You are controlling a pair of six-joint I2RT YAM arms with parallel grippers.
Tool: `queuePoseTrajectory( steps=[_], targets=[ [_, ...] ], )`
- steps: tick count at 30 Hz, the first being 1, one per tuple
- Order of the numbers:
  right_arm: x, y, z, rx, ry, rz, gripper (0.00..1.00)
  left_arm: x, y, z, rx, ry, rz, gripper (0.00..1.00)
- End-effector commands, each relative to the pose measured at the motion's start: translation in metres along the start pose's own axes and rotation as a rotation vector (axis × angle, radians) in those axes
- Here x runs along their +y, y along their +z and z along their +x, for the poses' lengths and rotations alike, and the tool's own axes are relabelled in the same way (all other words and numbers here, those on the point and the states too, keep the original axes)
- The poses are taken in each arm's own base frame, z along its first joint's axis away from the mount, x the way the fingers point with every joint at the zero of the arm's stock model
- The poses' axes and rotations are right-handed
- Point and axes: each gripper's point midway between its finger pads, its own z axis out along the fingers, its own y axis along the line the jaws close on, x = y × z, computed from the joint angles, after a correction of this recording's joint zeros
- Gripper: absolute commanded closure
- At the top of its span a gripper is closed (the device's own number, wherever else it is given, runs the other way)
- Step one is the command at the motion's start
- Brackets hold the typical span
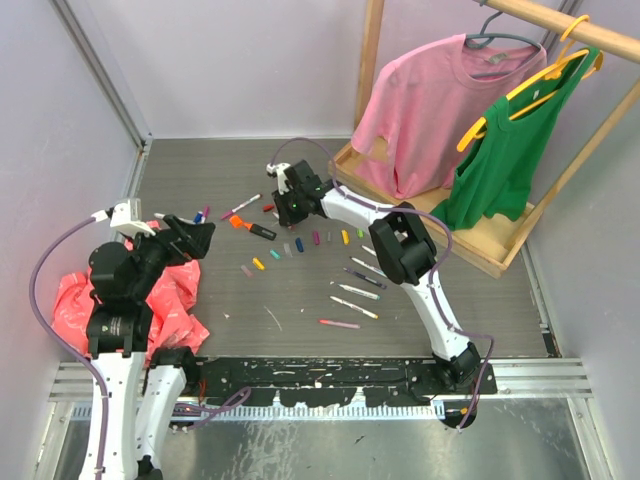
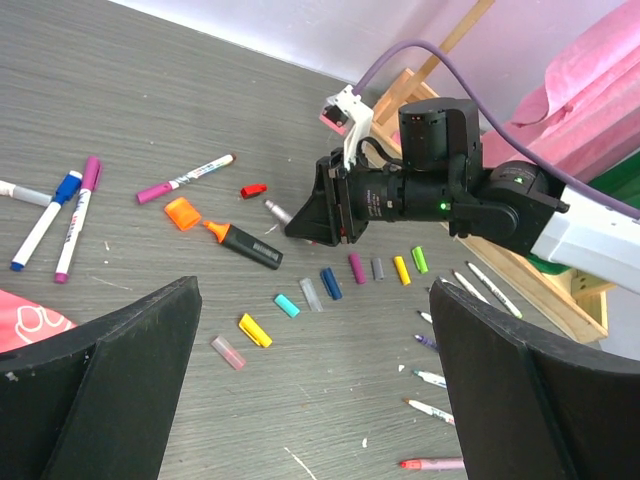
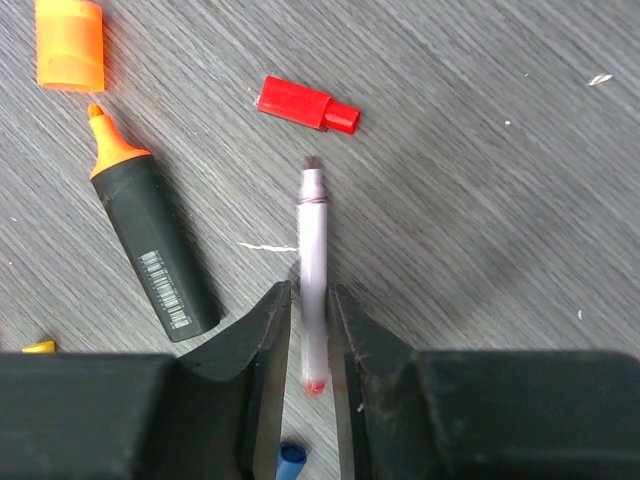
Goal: Open the pen caps
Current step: Place the pen at the center of the board, then pick up the pen from the center of the board.
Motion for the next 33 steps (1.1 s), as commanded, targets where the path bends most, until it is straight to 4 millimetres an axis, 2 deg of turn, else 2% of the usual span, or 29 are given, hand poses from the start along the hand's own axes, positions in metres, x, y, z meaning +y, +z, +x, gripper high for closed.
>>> queuePoseTrajectory(
  steps=[1, 6, 10, 12, 17, 22, 26, 30, 33],
  targets=[
    [0.004, -0.008, -0.025, -0.057, -0.014, 0.009, 0.70, 0.000, -0.002, -0.008, -0.038, 0.028, -0.001, 0.02],
    [0.005, -0.013, -0.027, -0.059, -0.017, 0.008, 0.67, 0.001, -0.001, -0.008, -0.039, 0.028, -0.004, 0.02],
    [0.009, -0.025, -0.040, -0.081, -0.042, 0.002, 0.63, 0.002, 0.000, -0.006, -0.037, 0.027, -0.008, 0.02],
    [0.013, -0.035, -0.050, -0.094, -0.056, -0.008, 0.58, 0.002, 0.001, -0.006, -0.035, 0.026, -0.003, 0.02],
    [0.023, -0.065, -0.073, -0.142, -0.091, -0.031, 0.55, 0.001, 0.008, 0.001, -0.007, 0.014, 0.026, 0.02],
    [0.032, -0.101, -0.087, -0.171, -0.128, -0.065, 0.55, -0.005, 0.030, 0.010, 0.033, -0.032, 0.103, 0.02],
    [0.048, -0.139, -0.077, -0.156, -0.205, -0.166, 0.55, 0.012, 0.060, 0.024, 0.118, -0.100, 0.058, 0.02],
    [0.072, -0.188, -0.050, -0.138, -0.309, -0.344, 0.55, 0.026, 0.092, 0.039, 0.270, -0.183, 0.003, 0.02],
    [0.088, -0.227, -0.027, -0.123, -0.339, -0.504, 0.55, 0.037, 0.117, 0.036, 0.321, -0.203, -0.048, 0.07]
  ],
)
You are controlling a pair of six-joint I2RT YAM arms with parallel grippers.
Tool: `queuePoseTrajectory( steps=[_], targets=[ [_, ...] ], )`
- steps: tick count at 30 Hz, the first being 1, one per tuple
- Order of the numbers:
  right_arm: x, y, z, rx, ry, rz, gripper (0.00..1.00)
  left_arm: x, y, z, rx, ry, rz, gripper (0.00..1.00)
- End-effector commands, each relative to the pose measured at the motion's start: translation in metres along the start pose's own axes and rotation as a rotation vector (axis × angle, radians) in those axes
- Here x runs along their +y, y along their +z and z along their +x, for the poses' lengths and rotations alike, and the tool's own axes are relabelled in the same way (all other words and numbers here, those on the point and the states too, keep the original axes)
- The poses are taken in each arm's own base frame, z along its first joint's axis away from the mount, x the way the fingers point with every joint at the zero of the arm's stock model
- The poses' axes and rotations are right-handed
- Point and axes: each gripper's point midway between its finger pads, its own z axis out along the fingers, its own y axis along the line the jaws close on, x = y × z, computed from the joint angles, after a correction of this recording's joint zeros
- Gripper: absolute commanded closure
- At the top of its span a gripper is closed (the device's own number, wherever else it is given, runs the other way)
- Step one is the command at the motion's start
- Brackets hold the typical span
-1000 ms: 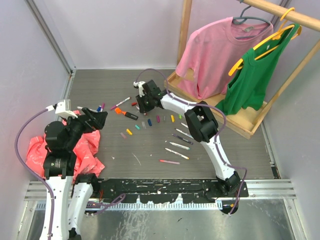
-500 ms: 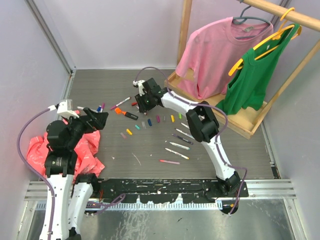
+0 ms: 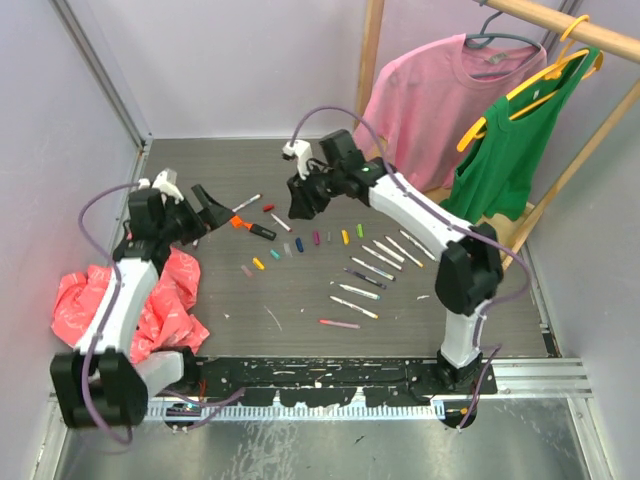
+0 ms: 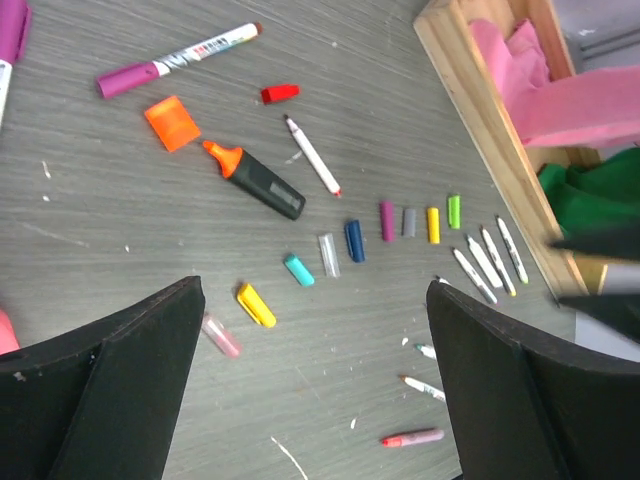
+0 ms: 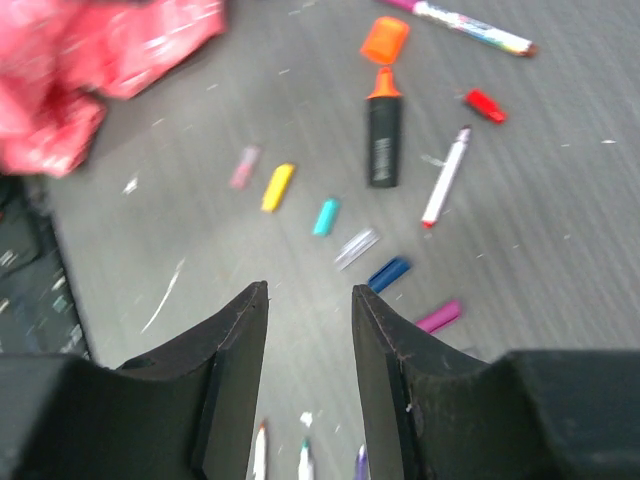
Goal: Open the pen caps
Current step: Pick up the pen from the center of the board.
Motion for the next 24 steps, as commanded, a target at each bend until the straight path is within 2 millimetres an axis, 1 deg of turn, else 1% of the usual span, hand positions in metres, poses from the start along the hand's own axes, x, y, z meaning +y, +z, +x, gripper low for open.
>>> queuePoseTrajectory(
  steps=[1, 2, 3, 5, 6, 7, 8, 10, 11, 12, 13, 14, 16, 17, 18, 24],
  targets=[
    [0.059, -0.062, 0.010, -0.029, -0.095, -0.304, 0.55, -0.011, 0.025, -0.040, -0.004, -0.005, -0.003, 0.07],
    [0.066, -0.073, 0.014, -0.042, -0.103, -0.343, 0.55, -0.007, 0.033, -0.044, 0.006, -0.001, -0.025, 0.07],
    [0.071, -0.083, 0.017, -0.060, -0.109, -0.370, 0.55, 0.001, 0.046, -0.044, 0.036, 0.001, -0.061, 0.07],
    [0.078, -0.099, 0.019, -0.112, -0.127, -0.401, 0.55, 0.008, 0.068, -0.045, 0.091, 0.080, -0.115, 0.08],
    [0.079, -0.103, 0.024, -0.129, -0.122, -0.409, 0.53, 0.013, 0.078, -0.039, 0.143, 0.116, -0.157, 0.08],
    [0.079, -0.107, 0.025, -0.150, -0.123, -0.409, 0.53, 0.012, 0.089, -0.041, 0.168, 0.173, -0.174, 0.10],
    [0.079, -0.109, 0.028, -0.162, -0.122, -0.412, 0.52, 0.010, 0.102, -0.038, 0.202, 0.236, -0.182, 0.14],
    [0.080, -0.114, 0.030, -0.192, -0.120, -0.421, 0.52, 0.014, 0.121, -0.039, 0.261, 0.340, -0.221, 0.17],
    [0.078, -0.116, 0.032, -0.201, -0.114, -0.420, 0.52, 0.016, 0.130, -0.040, 0.291, 0.384, -0.244, 0.18],
    [0.078, -0.117, 0.033, -0.205, -0.110, -0.421, 0.52, 0.023, 0.142, -0.037, 0.336, 0.418, -0.261, 0.19],
    [0.076, -0.118, 0.033, -0.209, -0.108, -0.416, 0.52, 0.019, 0.145, -0.043, 0.350, 0.454, -0.255, 0.21],
    [0.074, -0.119, 0.034, -0.209, -0.103, -0.413, 0.52, 0.027, 0.155, -0.036, 0.404, 0.475, -0.257, 0.23],
    [0.071, -0.120, 0.034, -0.211, -0.101, -0.403, 0.52, 0.031, 0.166, -0.036, 0.468, 0.519, -0.248, 0.30],
    [0.070, -0.120, 0.034, -0.210, -0.100, -0.398, 0.52, 0.032, 0.171, -0.035, 0.498, 0.541, -0.234, 0.33],
    [0.069, -0.120, 0.034, -0.209, -0.098, -0.396, 0.52, 0.029, 0.173, -0.038, 0.520, 0.566, -0.214, 0.35],
    [0.066, -0.114, 0.039, -0.193, -0.075, -0.395, 0.52, 0.045, 0.183, -0.023, 0.671, 0.722, -0.164, 0.36]
  ],
)
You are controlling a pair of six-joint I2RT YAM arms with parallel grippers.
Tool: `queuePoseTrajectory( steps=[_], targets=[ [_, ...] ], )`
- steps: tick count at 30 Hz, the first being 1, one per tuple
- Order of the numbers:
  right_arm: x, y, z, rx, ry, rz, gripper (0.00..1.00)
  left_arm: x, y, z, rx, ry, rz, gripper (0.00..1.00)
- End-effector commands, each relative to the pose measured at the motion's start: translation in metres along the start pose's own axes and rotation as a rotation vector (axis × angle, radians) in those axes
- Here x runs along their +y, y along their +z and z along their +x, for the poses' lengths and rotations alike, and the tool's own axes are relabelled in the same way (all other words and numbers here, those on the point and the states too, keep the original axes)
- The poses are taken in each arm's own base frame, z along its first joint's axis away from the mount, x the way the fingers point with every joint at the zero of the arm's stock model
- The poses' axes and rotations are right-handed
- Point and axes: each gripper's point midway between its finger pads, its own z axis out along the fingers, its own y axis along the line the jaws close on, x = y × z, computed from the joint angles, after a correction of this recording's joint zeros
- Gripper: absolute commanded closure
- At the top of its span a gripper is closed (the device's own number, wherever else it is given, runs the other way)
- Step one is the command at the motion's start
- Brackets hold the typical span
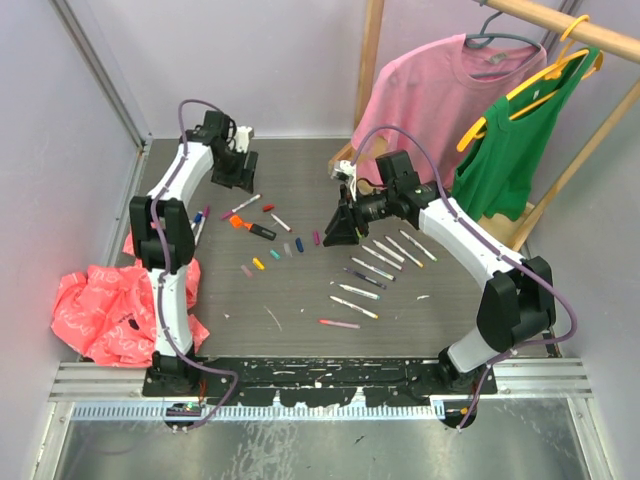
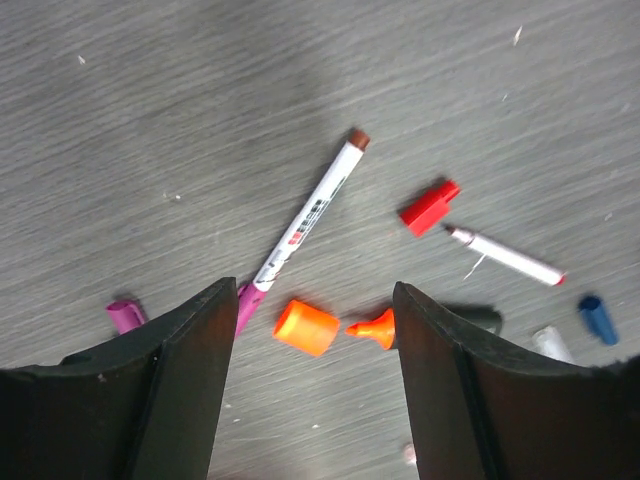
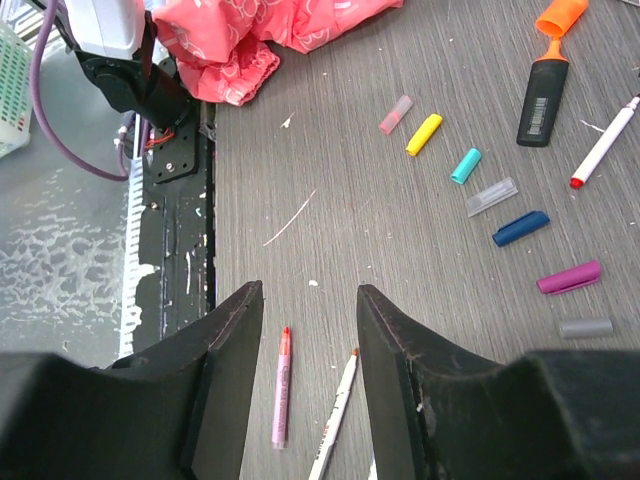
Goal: Open the pen caps
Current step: Pick up the pen from the center of the board.
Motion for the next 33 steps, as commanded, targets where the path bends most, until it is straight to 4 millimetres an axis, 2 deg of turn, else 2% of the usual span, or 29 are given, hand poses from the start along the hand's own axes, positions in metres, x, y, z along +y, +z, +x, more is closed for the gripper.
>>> queuePoseTrajectory(
  steps=[1, 14, 33],
  targets=[
    [0.006, -0.004, -0.016, -0.043, -0.059, -0.013, 0.52, 0.002, -0.011, 0.017, 0.100, 0.193, 0.037, 0.35],
    [-0.001, -0.004, -0.013, -0.030, -0.055, 0.012, 0.52, 0.002, 0.016, 0.021, 0.115, 0.327, 0.105, 0.36],
    [-0.002, -0.005, -0.012, -0.026, -0.055, 0.009, 0.52, 0.019, 0.052, 0.037, 0.186, 0.316, 0.051, 0.54]
  ],
)
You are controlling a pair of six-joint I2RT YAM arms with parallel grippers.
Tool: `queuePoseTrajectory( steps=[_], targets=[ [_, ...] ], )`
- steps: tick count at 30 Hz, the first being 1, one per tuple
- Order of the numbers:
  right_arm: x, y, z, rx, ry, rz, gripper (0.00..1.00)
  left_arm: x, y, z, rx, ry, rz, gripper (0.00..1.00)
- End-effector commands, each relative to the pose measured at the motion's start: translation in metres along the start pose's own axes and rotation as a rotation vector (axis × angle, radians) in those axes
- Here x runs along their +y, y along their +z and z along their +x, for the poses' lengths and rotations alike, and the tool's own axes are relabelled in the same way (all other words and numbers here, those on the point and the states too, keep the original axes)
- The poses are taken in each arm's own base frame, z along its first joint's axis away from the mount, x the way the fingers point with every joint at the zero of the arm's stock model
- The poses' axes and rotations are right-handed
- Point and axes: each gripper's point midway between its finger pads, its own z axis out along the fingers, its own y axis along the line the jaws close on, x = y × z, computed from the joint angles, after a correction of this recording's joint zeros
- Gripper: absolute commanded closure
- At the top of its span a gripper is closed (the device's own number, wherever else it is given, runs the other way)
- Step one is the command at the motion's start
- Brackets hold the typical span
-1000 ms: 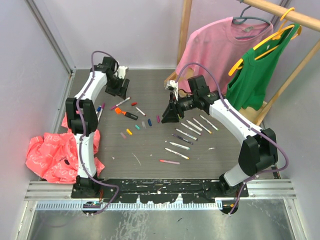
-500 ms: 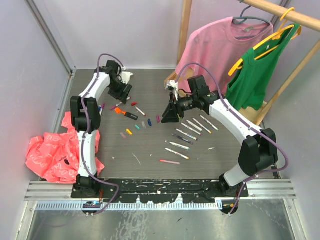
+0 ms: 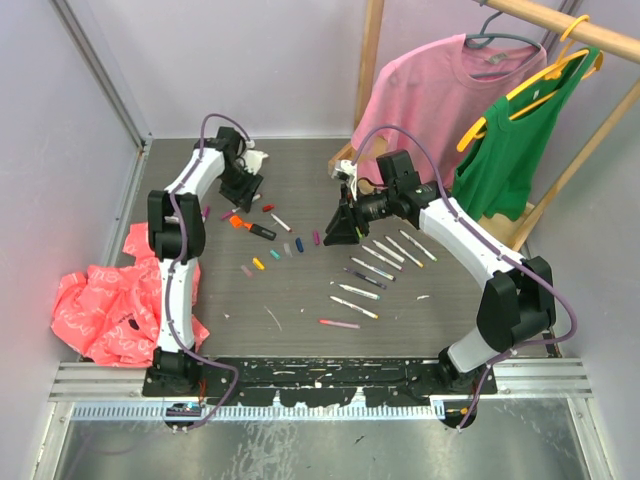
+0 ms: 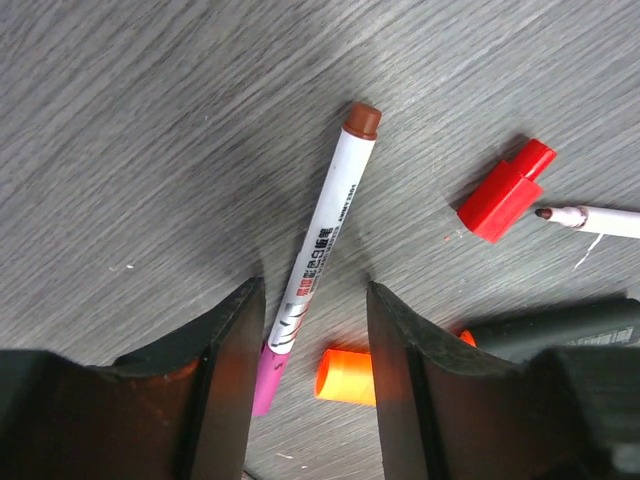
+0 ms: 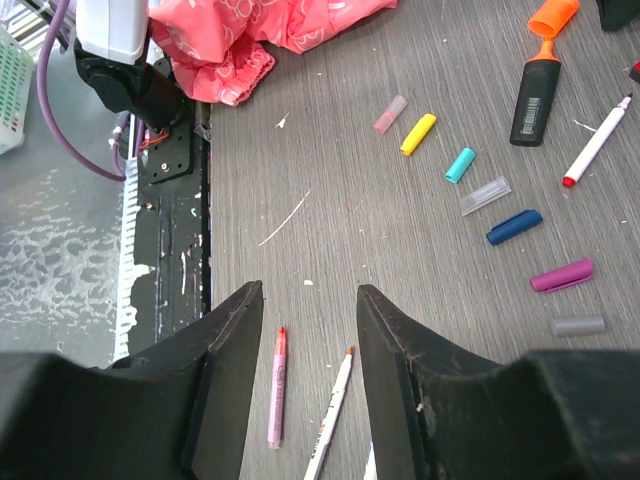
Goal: Open the pen caps
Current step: Pick up the pen from the center of the board.
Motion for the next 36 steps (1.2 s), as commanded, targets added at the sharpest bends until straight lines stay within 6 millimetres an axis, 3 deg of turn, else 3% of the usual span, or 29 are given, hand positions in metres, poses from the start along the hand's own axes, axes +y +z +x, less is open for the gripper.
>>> queuePoseTrajectory(
  steps=[1, 12, 18, 23, 25, 31, 36],
  targets=[
    [0.001, -0.004, -0.012, -0.023, -0.050, -0.001, 0.52, 0.007, -0.006, -0.009, -0.020, 0.017, -0.035, 0.56],
    [-0.001, -0.003, -0.010, -0.015, -0.045, 0.003, 0.52, 0.025, 0.007, 0.000, 0.010, -0.002, -0.128, 0.78],
    [-0.001, -0.003, -0.010, -0.014, -0.044, 0.002, 0.52, 0.044, 0.001, 0.000, 0.001, 0.016, -0.243, 0.85],
    [-0.002, -0.004, -0.009, -0.012, -0.044, 0.004, 0.52, 0.058, -0.009, -0.008, -0.039, 0.001, -0.338, 1.00],
    [-0.002, -0.003, -0.009, -0.011, -0.045, 0.004, 0.52, 0.062, -0.016, -0.012, -0.063, -0.003, -0.365, 1.00],
    [-0.001, -0.004, -0.008, -0.010, -0.058, -0.001, 0.52, 0.063, -0.063, -0.043, -0.229, -0.028, -0.429, 1.00],
    [0.001, -0.007, -0.008, -0.005, -0.101, -0.002, 0.52, 0.045, -0.106, -0.065, -0.378, -0.074, -0.393, 1.00]
  ],
)
